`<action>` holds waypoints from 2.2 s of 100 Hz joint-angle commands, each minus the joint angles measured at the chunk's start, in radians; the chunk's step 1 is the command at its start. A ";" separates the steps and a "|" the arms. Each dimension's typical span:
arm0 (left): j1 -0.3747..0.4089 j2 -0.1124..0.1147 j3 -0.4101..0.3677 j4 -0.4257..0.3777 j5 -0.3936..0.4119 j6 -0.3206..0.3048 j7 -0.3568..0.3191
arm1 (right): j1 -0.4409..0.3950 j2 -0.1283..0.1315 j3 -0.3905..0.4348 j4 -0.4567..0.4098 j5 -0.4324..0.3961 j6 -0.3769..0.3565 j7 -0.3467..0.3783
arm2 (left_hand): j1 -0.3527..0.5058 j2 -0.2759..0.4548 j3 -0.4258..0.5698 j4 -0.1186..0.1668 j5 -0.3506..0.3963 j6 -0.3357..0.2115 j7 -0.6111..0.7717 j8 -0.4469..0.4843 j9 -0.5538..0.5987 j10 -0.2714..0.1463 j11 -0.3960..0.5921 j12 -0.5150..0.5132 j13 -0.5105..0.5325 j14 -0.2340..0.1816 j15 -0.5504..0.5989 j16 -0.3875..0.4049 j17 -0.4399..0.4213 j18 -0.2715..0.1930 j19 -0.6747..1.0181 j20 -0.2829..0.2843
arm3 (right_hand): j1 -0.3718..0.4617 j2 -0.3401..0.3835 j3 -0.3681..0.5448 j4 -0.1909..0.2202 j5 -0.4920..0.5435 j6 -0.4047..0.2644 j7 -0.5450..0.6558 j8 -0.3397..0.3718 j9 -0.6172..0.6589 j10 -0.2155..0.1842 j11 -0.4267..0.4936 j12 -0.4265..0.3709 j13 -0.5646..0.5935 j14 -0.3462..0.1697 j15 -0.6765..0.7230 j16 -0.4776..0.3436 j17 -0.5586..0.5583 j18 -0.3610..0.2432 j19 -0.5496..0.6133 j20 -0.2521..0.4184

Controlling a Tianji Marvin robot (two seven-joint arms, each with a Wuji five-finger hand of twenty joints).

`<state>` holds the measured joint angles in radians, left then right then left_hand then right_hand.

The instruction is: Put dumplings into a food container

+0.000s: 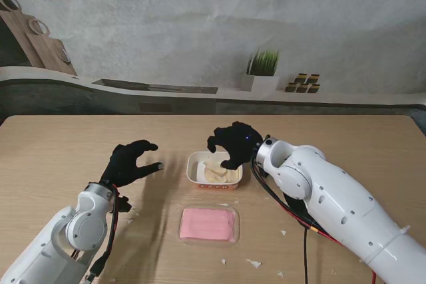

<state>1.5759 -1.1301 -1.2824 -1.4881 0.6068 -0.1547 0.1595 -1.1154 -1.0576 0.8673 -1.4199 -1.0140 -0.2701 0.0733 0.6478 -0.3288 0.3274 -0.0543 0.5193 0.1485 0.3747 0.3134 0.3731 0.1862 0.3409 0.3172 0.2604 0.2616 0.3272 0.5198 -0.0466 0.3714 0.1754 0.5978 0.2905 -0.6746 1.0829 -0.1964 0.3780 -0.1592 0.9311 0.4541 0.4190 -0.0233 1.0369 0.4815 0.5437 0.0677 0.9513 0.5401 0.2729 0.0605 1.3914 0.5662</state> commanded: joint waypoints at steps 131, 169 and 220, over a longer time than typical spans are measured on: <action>0.045 0.076 0.188 -0.036 0.201 0.108 -0.246 | -0.475 0.031 -0.007 -0.402 -0.066 0.885 0.291 | -0.062 0.035 0.039 -0.009 0.454 0.022 0.230 0.118 0.082 -0.091 0.188 0.263 -0.097 -0.073 0.125 0.083 -0.065 -0.045 -0.045 0.016 | -0.175 0.363 -0.196 0.044 0.186 0.301 -0.095 -0.070 0.111 0.250 0.085 0.029 0.068 0.195 0.173 0.074 0.036 0.084 0.133 0.127; 0.059 0.074 0.188 -0.040 0.178 0.123 -0.254 | -0.339 0.042 -0.178 -0.325 0.064 1.085 0.255 | -0.051 -0.002 0.091 -0.010 0.479 0.028 0.243 0.113 0.087 -0.093 0.195 0.264 -0.098 -0.072 0.128 0.082 -0.064 -0.045 -0.052 0.008 | -0.189 0.397 -0.208 0.038 0.165 0.308 -0.097 -0.084 0.066 0.253 0.088 0.029 0.009 0.202 0.183 0.085 -0.019 0.064 0.122 0.144; 0.047 0.073 0.216 -0.058 0.126 0.137 -0.281 | -0.187 0.036 -0.343 -0.294 0.345 1.253 0.182 | -0.042 -0.037 0.181 -0.017 0.504 0.039 0.252 0.097 0.095 -0.106 0.206 0.266 -0.097 -0.081 0.133 0.081 -0.061 -0.048 -0.059 -0.008 | -0.156 0.405 -0.207 0.042 0.203 0.304 -0.120 -0.117 -0.055 0.207 0.093 0.026 -0.118 0.170 0.177 0.092 -0.143 -0.002 0.089 0.190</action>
<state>1.6079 -1.0530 -1.0808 -1.5618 0.7334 -0.0237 -0.0890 -1.2727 -0.9998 0.5237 -1.7281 -0.6988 0.9670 0.2402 0.5782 -0.3501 0.4835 -0.0543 0.9673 0.2369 0.7445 0.5050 0.4697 0.1213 0.5334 0.5775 0.1979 0.1966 0.4433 0.5939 -0.0937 0.3450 0.1601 0.5978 0.1439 -0.3068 0.8802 -0.1955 0.5645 0.2647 0.9940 0.4314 0.4095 0.2052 1.0996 0.5024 0.4551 0.2030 1.1272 0.6237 0.1605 0.1380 1.4777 0.7215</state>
